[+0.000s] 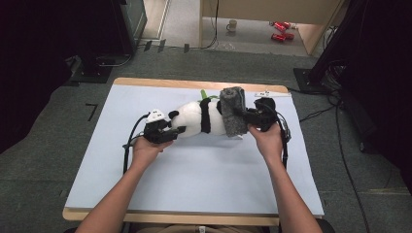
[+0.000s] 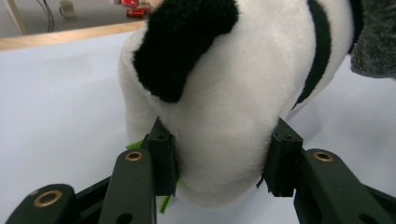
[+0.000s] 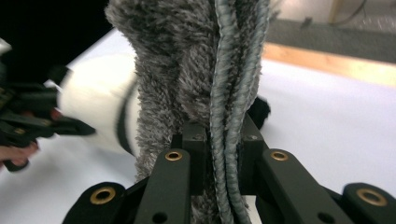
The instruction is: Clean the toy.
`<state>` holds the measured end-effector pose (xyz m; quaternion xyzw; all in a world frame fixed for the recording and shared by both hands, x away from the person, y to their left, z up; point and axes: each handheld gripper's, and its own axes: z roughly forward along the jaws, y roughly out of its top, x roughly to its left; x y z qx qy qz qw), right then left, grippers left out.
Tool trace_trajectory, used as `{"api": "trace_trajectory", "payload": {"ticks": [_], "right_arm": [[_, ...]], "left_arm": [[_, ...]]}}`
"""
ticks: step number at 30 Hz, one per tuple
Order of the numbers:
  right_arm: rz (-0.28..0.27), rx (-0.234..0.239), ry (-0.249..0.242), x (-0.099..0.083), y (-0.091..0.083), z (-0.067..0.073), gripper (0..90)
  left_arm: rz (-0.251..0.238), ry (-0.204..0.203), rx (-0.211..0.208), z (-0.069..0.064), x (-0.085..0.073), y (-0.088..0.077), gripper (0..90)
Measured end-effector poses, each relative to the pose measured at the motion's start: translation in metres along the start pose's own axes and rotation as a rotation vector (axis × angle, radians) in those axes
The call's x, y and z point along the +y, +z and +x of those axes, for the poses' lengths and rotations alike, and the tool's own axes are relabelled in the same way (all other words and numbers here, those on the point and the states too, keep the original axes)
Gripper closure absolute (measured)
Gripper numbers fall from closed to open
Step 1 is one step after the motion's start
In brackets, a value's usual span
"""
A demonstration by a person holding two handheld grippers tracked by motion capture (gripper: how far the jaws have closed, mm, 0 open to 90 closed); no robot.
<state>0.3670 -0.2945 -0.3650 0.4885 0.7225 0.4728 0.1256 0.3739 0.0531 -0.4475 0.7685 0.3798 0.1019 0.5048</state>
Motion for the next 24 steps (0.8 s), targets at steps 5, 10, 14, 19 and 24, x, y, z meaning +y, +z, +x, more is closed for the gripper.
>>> {"api": "trace_trajectory", "payload": {"ticks": [5,10,14,19,24], "right_arm": [[-0.036,0.059,-0.046,0.012,-0.016,0.025,79.9],[-0.033,0.123,-0.108,0.014,-0.012,0.052,79.9],[0.026,0.177,-0.135,0.008,0.005,0.074,79.9],[0.083,0.259,-0.135,0.000,0.025,0.096,79.7],[0.142,0.280,-0.124,-0.014,0.054,0.113,78.6]], "left_arm": [[0.032,-0.058,0.001,-0.018,0.004,-0.020,56.0],[0.035,-0.061,-0.007,-0.042,-0.007,-0.034,55.4],[0.035,-0.084,0.003,-0.041,-0.014,-0.030,55.2],[0.041,-0.087,0.002,-0.040,-0.017,-0.028,54.8],[0.056,-0.047,0.035,-0.044,-0.021,-0.027,54.5]]}}
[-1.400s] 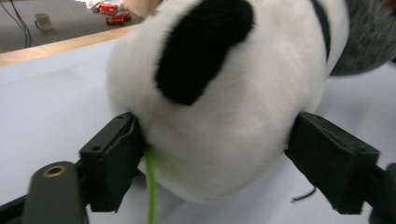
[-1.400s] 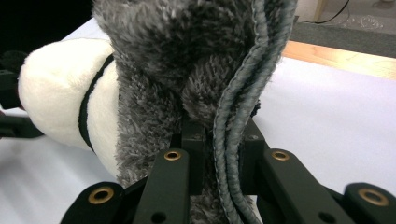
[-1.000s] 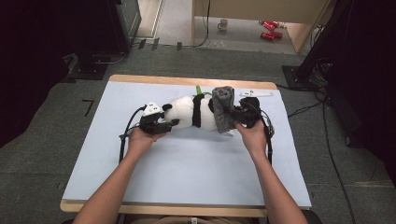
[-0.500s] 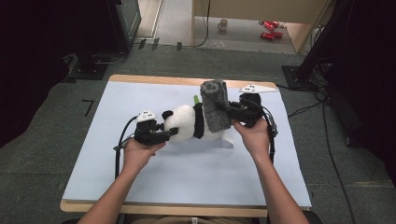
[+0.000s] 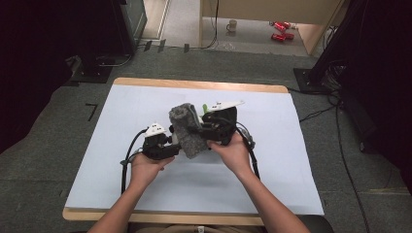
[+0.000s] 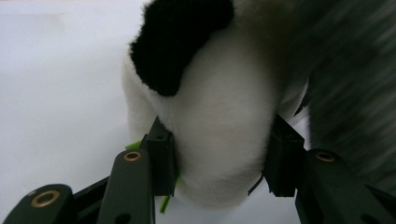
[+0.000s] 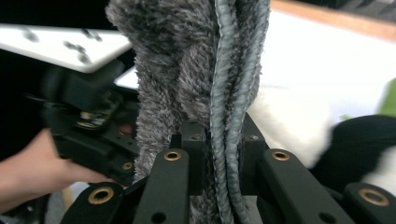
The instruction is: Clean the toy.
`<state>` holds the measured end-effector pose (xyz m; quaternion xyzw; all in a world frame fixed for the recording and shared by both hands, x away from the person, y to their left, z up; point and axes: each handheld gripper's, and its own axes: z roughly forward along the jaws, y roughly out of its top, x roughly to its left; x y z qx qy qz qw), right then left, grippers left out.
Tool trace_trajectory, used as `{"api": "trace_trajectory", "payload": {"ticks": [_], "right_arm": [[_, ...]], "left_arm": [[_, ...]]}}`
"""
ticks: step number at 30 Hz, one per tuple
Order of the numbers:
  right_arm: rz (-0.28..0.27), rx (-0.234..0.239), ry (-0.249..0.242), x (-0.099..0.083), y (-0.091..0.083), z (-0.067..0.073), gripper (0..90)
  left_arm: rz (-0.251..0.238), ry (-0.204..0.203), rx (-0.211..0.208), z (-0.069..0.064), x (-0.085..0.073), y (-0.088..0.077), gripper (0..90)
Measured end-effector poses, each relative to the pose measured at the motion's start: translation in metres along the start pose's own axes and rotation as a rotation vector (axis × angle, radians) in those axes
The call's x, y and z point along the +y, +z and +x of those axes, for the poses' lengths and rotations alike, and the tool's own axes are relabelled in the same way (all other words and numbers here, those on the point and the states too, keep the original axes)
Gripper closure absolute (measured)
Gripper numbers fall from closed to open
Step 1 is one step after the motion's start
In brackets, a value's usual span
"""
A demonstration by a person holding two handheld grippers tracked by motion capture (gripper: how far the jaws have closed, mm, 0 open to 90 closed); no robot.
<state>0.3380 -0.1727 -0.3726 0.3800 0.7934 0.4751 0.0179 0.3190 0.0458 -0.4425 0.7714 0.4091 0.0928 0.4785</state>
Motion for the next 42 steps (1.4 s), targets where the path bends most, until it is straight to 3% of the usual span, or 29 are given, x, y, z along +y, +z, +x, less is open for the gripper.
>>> {"api": "trace_trajectory", "payload": {"ticks": [1,4,7,10,15,18,27,38,42], "right_arm": [[0.010,0.001,-0.001,-0.003,0.007,-0.001,78.7],[0.010,0.008,-0.003,-0.009,0.015,-0.008,79.7],[0.029,-0.033,-0.050,-0.005,0.012,-0.011,79.9],[0.040,-0.069,-0.082,-0.005,0.010,-0.014,79.9],[0.048,-0.142,-0.080,-0.007,-0.001,-0.025,79.9],[0.042,-0.145,-0.050,-0.007,-0.009,-0.034,80.3],[0.010,-0.166,-0.024,-0.011,-0.024,-0.043,80.3],[-0.059,-0.241,0.052,-0.020,-0.058,-0.066,80.1],[-0.072,-0.275,0.075,-0.024,-0.066,-0.073,80.1]], "left_arm": [[0.021,0.013,0.019,0.000,-0.001,0.001,54.4],[0.017,0.023,0.019,0.002,-0.004,0.003,54.4],[0.014,0.043,0.021,0.003,-0.004,0.004,54.5],[0.014,0.030,0.014,0.007,-0.005,0.004,54.5],[0.010,0.003,-0.015,0.014,-0.004,0.005,54.2],[0.011,0.008,-0.018,0.015,-0.003,0.006,54.3],[0.022,-0.009,-0.062,0.025,0.002,0.009,54.0],[0.029,-0.064,-0.092,0.035,0.007,0.012,53.6],[0.034,-0.065,-0.096,0.036,0.008,0.012,53.2]]}}
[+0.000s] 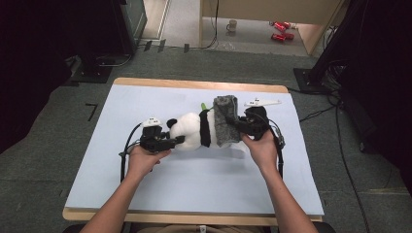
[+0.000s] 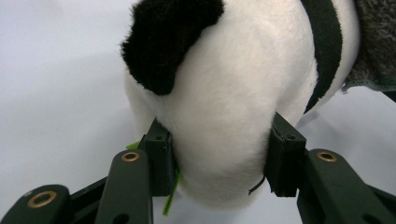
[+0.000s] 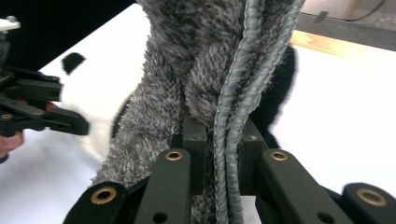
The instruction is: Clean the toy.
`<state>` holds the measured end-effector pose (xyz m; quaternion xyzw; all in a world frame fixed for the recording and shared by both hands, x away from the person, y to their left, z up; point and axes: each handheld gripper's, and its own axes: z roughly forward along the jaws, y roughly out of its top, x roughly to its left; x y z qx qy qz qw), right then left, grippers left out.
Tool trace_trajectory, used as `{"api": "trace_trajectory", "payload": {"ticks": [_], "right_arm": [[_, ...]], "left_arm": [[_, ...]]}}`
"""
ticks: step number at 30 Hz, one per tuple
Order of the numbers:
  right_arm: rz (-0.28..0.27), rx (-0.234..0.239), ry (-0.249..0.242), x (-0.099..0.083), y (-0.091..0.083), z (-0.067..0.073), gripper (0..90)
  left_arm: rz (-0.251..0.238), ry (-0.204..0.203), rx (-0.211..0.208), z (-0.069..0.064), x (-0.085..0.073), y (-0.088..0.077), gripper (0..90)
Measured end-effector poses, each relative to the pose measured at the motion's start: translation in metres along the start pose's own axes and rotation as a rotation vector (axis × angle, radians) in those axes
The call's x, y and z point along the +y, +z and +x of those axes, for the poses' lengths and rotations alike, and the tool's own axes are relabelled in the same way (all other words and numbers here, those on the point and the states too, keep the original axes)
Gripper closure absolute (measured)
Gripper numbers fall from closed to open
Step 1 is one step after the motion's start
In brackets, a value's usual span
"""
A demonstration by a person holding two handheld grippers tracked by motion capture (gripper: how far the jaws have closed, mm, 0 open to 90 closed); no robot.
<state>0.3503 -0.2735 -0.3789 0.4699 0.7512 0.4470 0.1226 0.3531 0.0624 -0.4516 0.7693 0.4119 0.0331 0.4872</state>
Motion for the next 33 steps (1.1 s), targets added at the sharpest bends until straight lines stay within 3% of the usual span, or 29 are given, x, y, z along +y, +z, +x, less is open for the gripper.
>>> {"api": "trace_trajectory", "payload": {"ticks": [8,11,22,33], "right_arm": [[0.007,-0.059,0.052,-0.006,-0.008,-0.017,80.2],[-0.028,-0.025,0.074,-0.002,-0.016,-0.016,80.3],[-0.067,0.129,0.034,0.013,-0.018,0.021,80.2],[0.017,0.229,-0.043,0.017,0.021,0.061,79.9]], "left_arm": [[0.001,-0.015,0.000,0.002,0.001,0.001,52.5],[-0.002,-0.018,0.005,0.002,0.001,0.001,52.4],[-0.008,-0.011,0.015,-0.001,-0.001,0.002,52.1],[-0.020,0.016,0.045,-0.009,-0.006,0.001,52.0]]}}
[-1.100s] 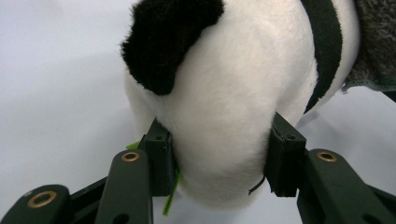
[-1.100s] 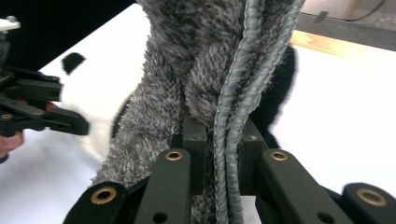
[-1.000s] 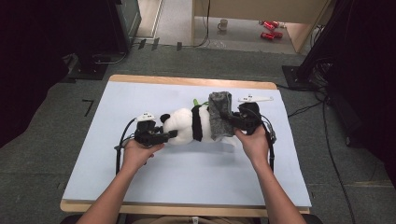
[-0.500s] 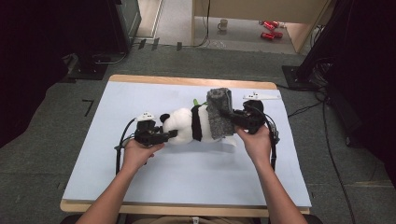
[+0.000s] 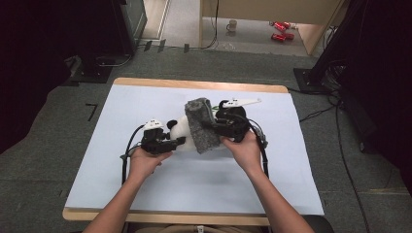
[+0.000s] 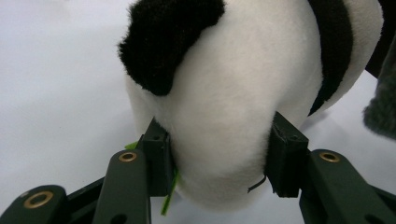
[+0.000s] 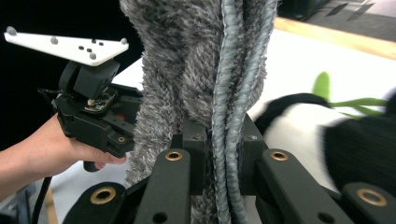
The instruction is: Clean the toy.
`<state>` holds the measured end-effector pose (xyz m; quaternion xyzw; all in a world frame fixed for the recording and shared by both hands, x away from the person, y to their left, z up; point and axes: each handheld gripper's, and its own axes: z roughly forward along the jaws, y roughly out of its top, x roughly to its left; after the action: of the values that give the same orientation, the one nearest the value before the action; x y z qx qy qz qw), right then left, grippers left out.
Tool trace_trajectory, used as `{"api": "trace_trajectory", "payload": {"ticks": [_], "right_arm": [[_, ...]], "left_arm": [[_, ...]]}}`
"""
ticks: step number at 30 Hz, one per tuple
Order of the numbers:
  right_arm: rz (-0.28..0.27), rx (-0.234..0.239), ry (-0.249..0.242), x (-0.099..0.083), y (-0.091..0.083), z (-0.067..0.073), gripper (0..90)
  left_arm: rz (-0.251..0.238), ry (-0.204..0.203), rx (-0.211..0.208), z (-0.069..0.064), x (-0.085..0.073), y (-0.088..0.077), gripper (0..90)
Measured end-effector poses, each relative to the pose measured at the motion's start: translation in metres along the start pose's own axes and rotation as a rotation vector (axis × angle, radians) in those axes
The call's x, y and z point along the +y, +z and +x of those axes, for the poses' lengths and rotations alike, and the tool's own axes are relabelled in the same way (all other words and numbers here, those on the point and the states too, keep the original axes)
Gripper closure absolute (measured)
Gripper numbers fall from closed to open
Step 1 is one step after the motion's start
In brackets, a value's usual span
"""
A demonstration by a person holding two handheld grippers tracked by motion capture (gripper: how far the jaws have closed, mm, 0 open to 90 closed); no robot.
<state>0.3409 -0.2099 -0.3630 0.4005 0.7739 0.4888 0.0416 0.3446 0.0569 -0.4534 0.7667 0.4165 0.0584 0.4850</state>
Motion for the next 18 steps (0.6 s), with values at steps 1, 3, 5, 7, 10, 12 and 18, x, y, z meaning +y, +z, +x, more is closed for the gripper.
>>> {"api": "trace_trajectory", "payload": {"ticks": [1,3,5,7,10,12,18], "right_arm": [[0.005,0.009,-0.002,0.000,0.005,0.002,79.9],[0.022,0.023,-0.009,0.000,0.013,0.005,79.8],[0.036,0.039,-0.015,0.000,0.022,0.009,79.7],[0.045,0.048,-0.023,0.000,0.028,0.012,79.7],[0.068,0.060,-0.030,-0.001,0.040,0.015,79.4],[0.098,0.051,-0.044,-0.004,0.049,0.016,79.0],[0.088,0.049,-0.096,-0.008,0.056,0.012,78.9]], "left_arm": [[0.001,0.002,0.004,-0.001,0.000,0.000,52.0],[0.002,0.007,0.007,-0.002,-0.001,-0.001,51.9],[0.006,0.006,0.010,-0.003,-0.002,-0.002,51.6],[0.006,0.012,0.016,-0.005,-0.004,-0.002,51.3],[0.007,0.022,0.024,-0.008,-0.006,-0.003,51.0],[0.014,0.024,0.036,-0.009,-0.007,-0.004,51.0],[0.013,0.003,0.032,-0.007,-0.009,-0.005,50.8]]}}
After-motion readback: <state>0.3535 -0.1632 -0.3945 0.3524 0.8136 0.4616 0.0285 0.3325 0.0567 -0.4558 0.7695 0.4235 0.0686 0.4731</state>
